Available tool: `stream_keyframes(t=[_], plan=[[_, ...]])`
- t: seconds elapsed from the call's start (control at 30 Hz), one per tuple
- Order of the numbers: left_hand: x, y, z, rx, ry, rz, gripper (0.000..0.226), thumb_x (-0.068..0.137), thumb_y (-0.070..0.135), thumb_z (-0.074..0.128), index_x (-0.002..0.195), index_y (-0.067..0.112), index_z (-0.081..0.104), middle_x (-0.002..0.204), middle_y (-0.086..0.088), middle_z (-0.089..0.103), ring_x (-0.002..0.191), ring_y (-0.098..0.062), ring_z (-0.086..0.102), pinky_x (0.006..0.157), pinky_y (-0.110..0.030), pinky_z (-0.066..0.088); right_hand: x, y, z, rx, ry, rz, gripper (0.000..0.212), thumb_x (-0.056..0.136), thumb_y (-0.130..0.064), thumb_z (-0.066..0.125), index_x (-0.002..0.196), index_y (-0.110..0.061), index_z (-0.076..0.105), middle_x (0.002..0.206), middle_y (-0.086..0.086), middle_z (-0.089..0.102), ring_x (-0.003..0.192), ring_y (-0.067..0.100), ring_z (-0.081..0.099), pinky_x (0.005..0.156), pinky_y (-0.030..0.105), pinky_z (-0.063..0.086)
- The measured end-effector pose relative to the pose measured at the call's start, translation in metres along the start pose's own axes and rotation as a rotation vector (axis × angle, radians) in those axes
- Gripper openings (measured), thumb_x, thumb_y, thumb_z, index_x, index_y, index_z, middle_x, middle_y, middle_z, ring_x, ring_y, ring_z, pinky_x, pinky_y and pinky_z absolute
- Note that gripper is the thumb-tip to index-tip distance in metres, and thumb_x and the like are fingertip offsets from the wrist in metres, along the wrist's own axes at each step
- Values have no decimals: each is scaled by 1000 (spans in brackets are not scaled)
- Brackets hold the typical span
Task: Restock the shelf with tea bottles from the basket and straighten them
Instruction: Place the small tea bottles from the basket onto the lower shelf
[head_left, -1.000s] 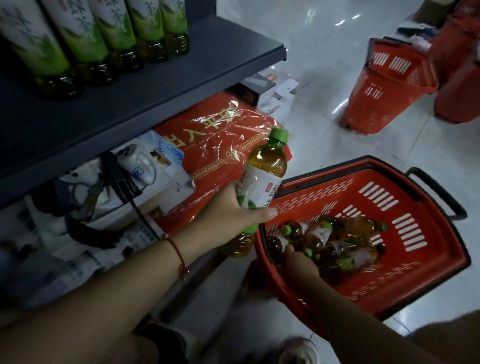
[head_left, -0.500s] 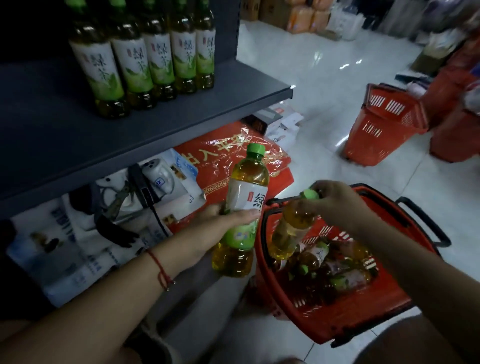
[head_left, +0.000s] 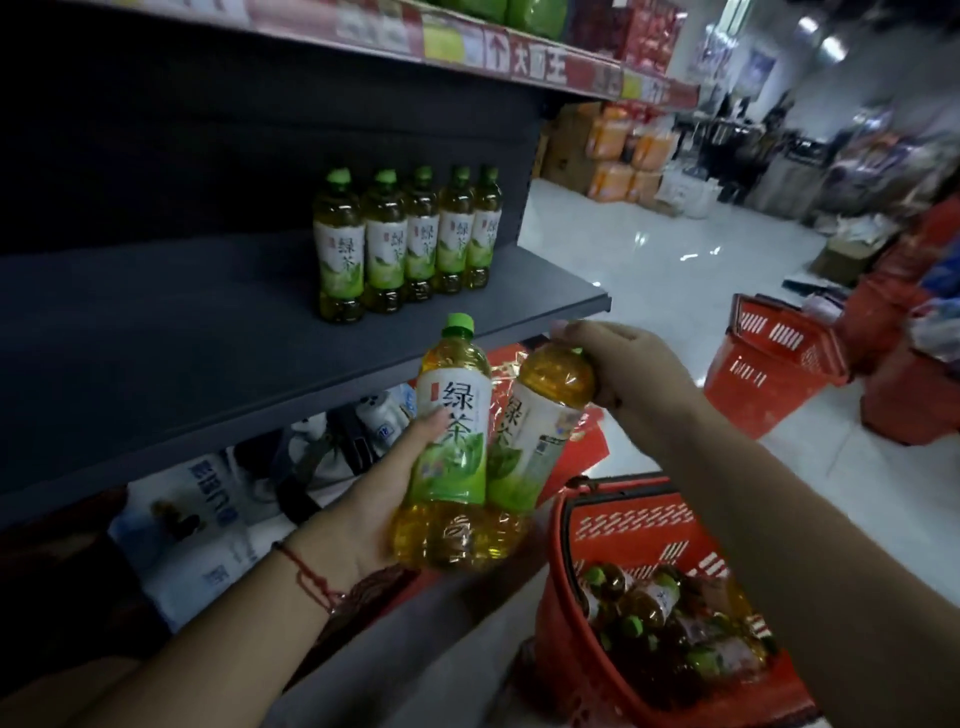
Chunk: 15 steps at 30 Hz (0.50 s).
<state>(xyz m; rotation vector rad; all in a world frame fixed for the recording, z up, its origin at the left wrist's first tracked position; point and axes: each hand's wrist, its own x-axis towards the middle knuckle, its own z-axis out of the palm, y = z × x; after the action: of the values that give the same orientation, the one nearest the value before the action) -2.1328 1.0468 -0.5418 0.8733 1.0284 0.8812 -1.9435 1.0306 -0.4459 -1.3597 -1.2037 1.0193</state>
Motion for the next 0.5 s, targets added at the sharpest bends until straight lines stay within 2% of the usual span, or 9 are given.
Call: stream_keyframes(t=[0.03, 0.1, 0.13, 0.2, 0.27, 0.33, 0.37, 0.43, 0.5], plan=[[-10, 0, -5, 50, 44, 63, 71, 79, 30, 75, 123, -19, 49, 31, -1, 54, 29, 0, 54, 35, -13, 42, -1, 1, 10, -8, 13, -41, 15, 87, -26, 72, 86, -11, 73, 69, 1, 71, 59, 13, 63, 61, 24, 48], [-21, 9, -1, -20, 58, 16, 26, 97, 18, 51, 94, -5, 61, 37, -5, 59, 31, -8, 58, 31, -16, 42, -1, 12, 31, -27, 10, -59, 29, 89, -43, 67, 100, -17, 73, 88, 0, 77, 78, 12, 72, 76, 27, 54], [-22, 13, -1, -20, 64, 64, 29, 102, 12, 36, 94, -3, 60, 34, -3, 57, 29, -7, 56, 29, -16, 40, -2, 20, 42, 9, -27, -15, 41, 89, -54, 63, 112, -21, 69, 99, 1, 76, 89, 13, 73, 85, 33, 55], [-29, 24, 1, -177, 39, 111, 36, 103, 9, 29, 96, -5, 60, 31, -2, 54, 25, -6, 53, 28, -15, 39, -6, 43, 60, 180, -150, 160, 63, 84, -65, 61, 130, -22, 58, 118, 9, 72, 105, 24, 71, 94, 48, 54], [-31, 30, -7, -244, 89, 53, 37, 102, 13, 32, 92, -3, 64, 32, -4, 55, 25, -8, 53, 28, -17, 39, -17, 66, 74, 246, -270, 307, 59, 86, -57, 62, 132, -21, 55, 119, 13, 71, 108, 32, 69, 96, 54, 53], [-37, 37, -8, -280, 59, -30, 44, 98, 21, 42, 76, -1, 73, 52, -15, 67, 43, -17, 66, 44, -26, 51, -23, 85, 80, 275, -300, 363, 53, 85, -45, 67, 130, -19, 56, 117, 13, 72, 110, 35, 68, 100, 57, 49], [-35, 36, -14, -270, 50, -35, 43, 98, 22, 45, 81, -2, 76, 75, -22, 72, 63, -25, 72, 61, -35, 54, -23, 92, 82, 305, -300, 372, 54, 83, -40, 69, 130, -16, 58, 117, 14, 72, 111, 36, 67, 102, 58, 48], [-40, 31, -26, -134, -10, 97, 38, 102, 15, 40, 121, -10, 59, 118, -30, 61, 106, -36, 62, 89, -40, 47, -19, 98, 86, 345, -294, 361, 52, 82, -35, 70, 128, -11, 61, 117, 18, 71, 110, 38, 67, 100, 54, 50], [-39, 17, -47, -140, -96, 207, 43, 99, 20, 47, 136, -2, 47, 118, -26, 60, 108, -33, 59, 86, -30, 48, -13, 98, 91, 363, -271, 332, 52, 82, -31, 71, 128, -9, 60, 116, 18, 71, 107, 38, 68, 96, 53, 53]])
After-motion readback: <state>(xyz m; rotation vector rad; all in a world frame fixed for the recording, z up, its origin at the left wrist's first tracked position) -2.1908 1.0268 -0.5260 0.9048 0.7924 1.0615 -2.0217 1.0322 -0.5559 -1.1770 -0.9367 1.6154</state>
